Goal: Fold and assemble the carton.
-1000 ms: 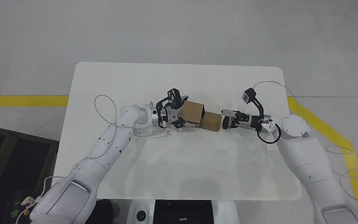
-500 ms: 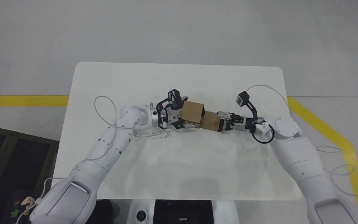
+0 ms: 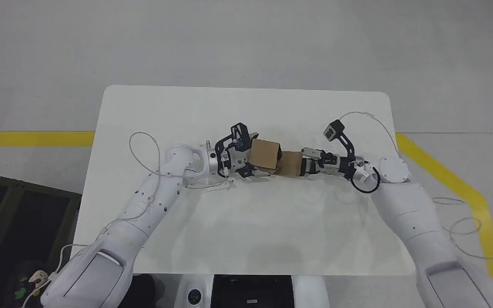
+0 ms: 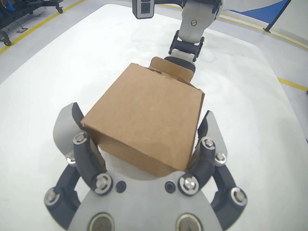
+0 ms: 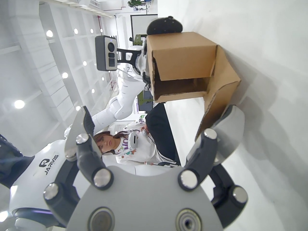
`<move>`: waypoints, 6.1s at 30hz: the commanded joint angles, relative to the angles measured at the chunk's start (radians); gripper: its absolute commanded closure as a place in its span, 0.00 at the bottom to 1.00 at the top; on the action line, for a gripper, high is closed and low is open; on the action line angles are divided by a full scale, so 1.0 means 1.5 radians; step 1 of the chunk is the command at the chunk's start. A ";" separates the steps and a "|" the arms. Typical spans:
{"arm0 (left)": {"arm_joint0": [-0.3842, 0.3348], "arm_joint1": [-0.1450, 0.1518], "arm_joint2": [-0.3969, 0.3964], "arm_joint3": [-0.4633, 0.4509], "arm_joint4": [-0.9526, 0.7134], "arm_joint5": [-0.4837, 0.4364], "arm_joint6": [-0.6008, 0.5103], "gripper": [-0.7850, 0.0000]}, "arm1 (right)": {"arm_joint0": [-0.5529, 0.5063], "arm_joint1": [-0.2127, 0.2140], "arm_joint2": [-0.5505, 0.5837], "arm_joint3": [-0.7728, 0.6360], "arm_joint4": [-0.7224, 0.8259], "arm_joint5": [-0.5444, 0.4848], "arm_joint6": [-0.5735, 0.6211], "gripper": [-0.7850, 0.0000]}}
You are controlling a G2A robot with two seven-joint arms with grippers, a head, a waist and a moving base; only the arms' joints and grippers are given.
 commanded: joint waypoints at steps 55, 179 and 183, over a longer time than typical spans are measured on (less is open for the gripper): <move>-0.003 -0.003 -0.001 0.006 0.011 -0.005 0.003 0.00 | 0.082 -0.044 -0.080 0.028 -0.005 -0.006 0.006 0.27; -0.009 -0.006 -0.002 0.009 0.017 -0.009 -0.004 0.00 | 0.043 -0.023 -0.020 -0.094 -0.234 0.113 -0.082 0.89; -0.010 -0.006 -0.001 0.010 0.018 -0.008 -0.004 0.00 | 0.055 -0.030 -0.033 -0.083 -0.230 0.109 -0.081 0.87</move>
